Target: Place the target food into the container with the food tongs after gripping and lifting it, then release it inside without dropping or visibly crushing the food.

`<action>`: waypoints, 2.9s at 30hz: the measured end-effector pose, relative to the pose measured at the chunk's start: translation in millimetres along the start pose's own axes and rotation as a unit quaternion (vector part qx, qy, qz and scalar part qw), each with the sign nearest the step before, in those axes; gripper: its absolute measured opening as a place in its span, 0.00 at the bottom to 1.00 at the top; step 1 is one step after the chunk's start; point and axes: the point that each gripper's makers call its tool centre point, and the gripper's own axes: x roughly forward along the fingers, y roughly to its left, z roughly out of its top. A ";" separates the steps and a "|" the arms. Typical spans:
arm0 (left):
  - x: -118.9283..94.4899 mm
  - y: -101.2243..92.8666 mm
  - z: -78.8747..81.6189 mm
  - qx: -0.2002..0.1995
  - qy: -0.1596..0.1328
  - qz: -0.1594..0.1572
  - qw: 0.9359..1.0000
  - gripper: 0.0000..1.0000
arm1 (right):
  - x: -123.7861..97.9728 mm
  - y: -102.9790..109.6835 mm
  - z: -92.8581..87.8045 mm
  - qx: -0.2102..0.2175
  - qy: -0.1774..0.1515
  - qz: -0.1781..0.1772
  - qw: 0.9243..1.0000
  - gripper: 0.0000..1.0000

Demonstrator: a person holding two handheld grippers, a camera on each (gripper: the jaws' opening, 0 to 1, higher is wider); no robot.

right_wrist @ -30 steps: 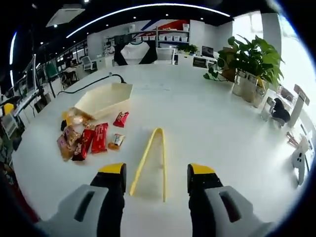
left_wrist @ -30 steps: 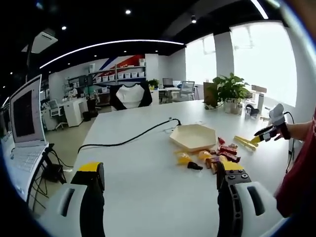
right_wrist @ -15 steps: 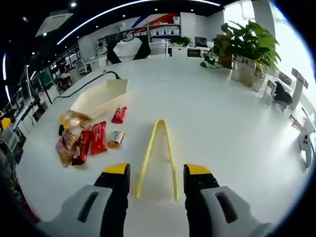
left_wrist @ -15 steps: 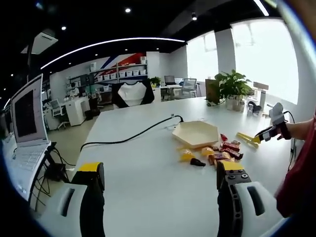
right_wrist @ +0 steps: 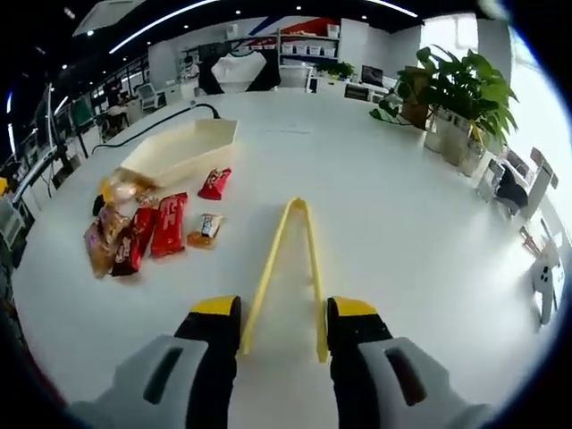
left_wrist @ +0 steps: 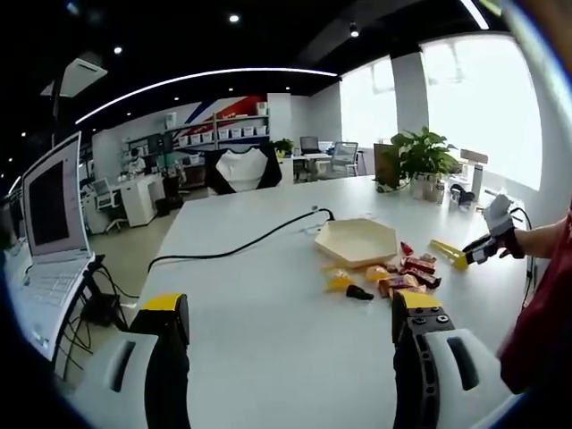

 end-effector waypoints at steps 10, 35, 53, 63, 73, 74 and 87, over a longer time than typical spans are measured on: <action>2.3 -5.2 -1.2 0.001 0.002 -0.008 1.000 1.00 | -1.4 0.2 0.1 -0.008 0.007 0.000 1.000 0.25; 20.7 -44.3 14.4 -0.004 -0.014 -0.080 0.997 0.91 | -44.8 18.4 21.6 0.152 -0.072 0.110 0.980 0.12; 23.3 -112.2 60.7 -0.105 -0.077 -0.248 0.960 0.77 | -129.0 107.0 87.8 0.074 -0.188 0.278 0.939 0.13; 0.3 -151.2 125.0 -0.153 -0.142 -0.376 0.903 0.65 | -194.6 165.5 127.5 0.060 -0.257 0.435 0.861 0.13; -25.1 -204.9 163.7 -0.132 -0.158 -0.479 0.853 0.54 | -265.2 205.7 148.4 0.049 -0.288 0.567 0.771 0.13; -27.2 -211.3 168.4 -0.132 -0.161 -0.487 0.848 0.55 | -268.6 208.1 148.9 0.047 -0.289 0.572 0.766 0.13; -68.2 -237.9 214.2 -0.179 -0.205 -0.561 0.781 0.46 | -309.5 221.8 152.7 0.026 -0.313 0.615 0.723 0.14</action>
